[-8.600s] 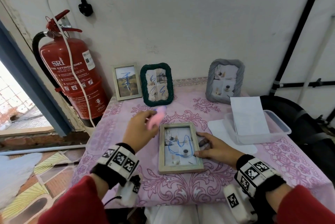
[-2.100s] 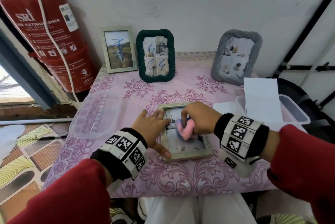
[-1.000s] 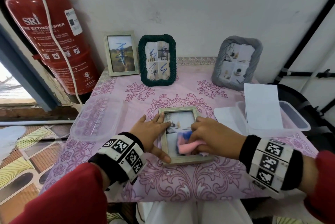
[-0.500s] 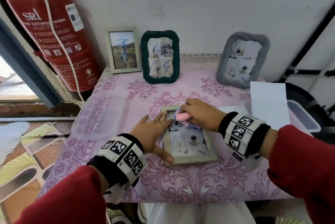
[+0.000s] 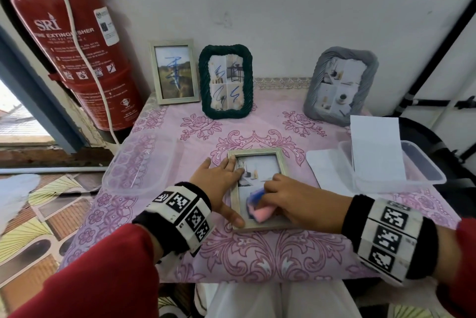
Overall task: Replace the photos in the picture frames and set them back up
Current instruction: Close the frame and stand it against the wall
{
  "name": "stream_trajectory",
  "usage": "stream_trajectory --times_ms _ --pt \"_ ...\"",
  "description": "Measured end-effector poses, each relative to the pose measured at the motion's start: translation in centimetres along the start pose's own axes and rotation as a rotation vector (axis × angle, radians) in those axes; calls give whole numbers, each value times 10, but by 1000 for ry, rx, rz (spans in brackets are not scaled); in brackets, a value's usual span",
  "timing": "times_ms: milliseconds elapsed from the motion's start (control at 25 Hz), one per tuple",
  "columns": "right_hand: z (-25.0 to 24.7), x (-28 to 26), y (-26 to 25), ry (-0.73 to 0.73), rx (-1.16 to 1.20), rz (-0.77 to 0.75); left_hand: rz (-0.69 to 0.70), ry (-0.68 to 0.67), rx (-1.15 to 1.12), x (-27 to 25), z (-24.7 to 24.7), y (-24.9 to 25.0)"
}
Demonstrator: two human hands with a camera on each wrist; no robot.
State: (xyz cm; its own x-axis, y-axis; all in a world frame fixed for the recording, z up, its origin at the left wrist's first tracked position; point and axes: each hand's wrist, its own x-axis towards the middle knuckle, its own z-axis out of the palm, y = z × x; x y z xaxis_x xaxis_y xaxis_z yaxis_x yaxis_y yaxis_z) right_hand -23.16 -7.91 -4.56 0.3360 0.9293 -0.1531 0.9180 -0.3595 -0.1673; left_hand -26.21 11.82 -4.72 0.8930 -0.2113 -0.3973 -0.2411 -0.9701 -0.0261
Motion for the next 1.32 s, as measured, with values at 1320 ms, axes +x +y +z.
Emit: stream_trajectory --times_ms 1320 --pt "-1 18 13 57 -118 286 25 42 -152 1 6 -9"
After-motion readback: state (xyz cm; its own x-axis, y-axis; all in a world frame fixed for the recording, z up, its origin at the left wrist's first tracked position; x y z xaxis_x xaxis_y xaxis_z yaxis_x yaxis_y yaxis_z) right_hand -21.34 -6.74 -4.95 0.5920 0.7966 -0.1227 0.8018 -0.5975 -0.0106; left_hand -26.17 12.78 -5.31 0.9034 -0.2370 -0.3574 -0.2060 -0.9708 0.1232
